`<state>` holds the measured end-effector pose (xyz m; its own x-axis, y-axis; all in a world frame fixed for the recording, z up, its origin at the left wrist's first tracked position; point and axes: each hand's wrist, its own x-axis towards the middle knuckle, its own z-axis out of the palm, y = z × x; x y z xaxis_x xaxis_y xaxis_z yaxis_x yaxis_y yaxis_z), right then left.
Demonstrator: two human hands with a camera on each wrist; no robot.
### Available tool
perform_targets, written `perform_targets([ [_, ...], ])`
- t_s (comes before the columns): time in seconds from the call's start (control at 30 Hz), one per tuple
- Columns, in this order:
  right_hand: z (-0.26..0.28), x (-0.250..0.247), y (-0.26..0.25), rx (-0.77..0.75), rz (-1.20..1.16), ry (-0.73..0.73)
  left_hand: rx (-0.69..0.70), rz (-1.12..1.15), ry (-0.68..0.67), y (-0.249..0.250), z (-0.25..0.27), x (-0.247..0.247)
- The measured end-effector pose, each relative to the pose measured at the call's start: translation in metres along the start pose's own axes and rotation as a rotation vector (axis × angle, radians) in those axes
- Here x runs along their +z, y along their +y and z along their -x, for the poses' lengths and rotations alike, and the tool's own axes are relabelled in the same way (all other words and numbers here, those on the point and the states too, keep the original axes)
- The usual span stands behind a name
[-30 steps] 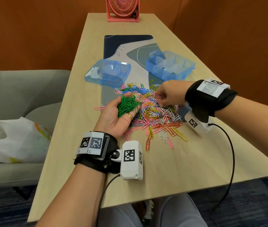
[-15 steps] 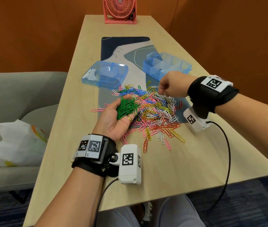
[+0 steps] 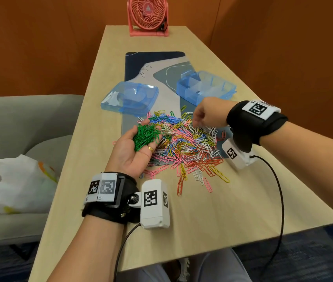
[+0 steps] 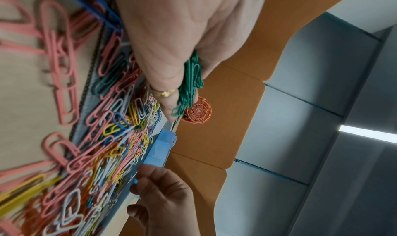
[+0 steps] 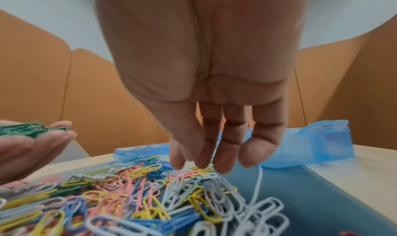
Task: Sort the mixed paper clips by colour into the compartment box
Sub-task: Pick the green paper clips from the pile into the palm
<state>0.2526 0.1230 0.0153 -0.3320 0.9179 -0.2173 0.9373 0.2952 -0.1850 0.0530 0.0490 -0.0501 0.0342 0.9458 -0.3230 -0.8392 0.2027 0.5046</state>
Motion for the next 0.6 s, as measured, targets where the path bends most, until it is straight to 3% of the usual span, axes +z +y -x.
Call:
perform_targets([
  [0.1, -0.007, 0.003, -0.005, -0.025, 0.037, 0.029, 0.012, 0.0, 0.02, 0.001, -0.001, -0.002],
  [0.27, -0.006, 0.004, -0.015, -0.092, 0.06, -0.105, 0.005, -0.004, 0.021, 0.0, 0.0, -0.001],
  [0.47, -0.015, 0.002, -0.001, 0.06, 0.043, 0.089, -0.012, -0.036, 0.025, -0.006, 0.0, 0.004],
  [0.6, -0.018, 0.005, 0.006, 0.095, 0.037, 0.078, -0.018, -0.062, 0.015, -0.008, 0.004, 0.008],
])
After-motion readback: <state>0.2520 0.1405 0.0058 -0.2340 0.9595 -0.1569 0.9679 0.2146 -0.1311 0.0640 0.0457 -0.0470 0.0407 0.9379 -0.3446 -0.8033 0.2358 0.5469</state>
